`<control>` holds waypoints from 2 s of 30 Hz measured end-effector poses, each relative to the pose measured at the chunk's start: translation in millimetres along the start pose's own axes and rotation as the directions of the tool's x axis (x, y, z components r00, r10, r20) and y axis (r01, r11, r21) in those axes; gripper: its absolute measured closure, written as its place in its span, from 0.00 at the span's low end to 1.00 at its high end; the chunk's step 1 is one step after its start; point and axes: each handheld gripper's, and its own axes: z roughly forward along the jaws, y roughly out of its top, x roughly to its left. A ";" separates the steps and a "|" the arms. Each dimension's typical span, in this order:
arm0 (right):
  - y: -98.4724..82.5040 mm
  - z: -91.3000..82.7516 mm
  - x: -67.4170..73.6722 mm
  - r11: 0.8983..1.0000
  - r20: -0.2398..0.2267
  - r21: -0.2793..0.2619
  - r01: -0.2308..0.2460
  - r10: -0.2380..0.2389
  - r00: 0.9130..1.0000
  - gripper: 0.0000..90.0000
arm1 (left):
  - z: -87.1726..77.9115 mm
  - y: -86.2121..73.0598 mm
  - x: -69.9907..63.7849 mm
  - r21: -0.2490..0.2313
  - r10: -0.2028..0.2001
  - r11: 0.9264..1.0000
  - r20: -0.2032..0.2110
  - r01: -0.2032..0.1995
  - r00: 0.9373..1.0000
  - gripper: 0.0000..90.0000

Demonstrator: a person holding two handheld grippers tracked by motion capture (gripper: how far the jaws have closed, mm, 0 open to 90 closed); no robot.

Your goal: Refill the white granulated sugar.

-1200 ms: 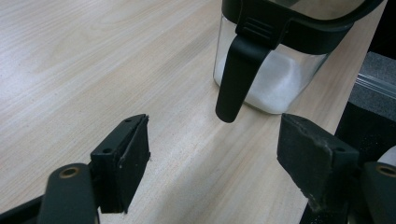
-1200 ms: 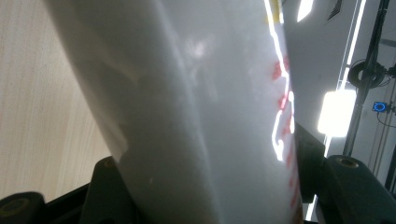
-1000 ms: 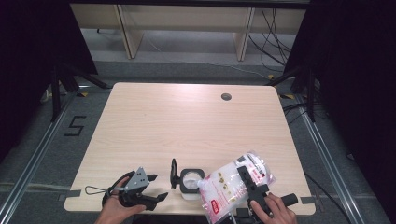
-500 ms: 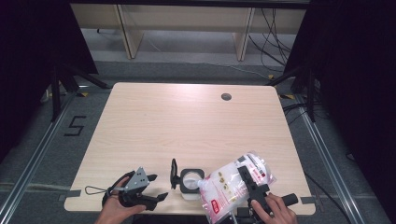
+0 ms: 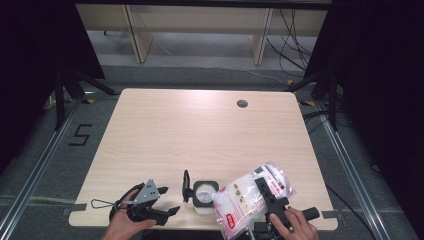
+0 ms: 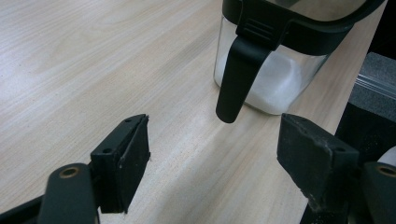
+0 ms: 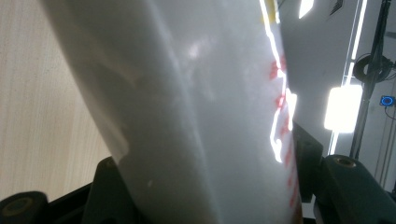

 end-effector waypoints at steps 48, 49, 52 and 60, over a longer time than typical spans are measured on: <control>0.4 -1.1 -1.9 1.000 -0.003 0.007 0.026 -0.026 1.000 0.50 | 0.2 0.1 0.1 -0.005 0.000 1.000 0.014 0.000 1.000 0.28; 0.7 -1.5 -0.4 1.000 -0.014 0.022 0.004 -0.003 1.000 0.50 | -0.5 0.4 0.1 0.008 0.001 1.000 0.001 -0.001 1.000 0.28; 0.5 -1.2 -1.7 1.000 0.003 0.011 0.026 -0.026 1.000 0.50 | 1.2 -0.2 -0.9 -0.011 -0.007 1.000 0.008 0.007 1.000 0.28; 1.2 -1.8 -0.8 1.000 -0.016 0.027 0.012 -0.012 1.000 0.50 | 0.7 -0.1 -0.6 -0.006 -0.007 1.000 0.003 0.007 1.000 0.28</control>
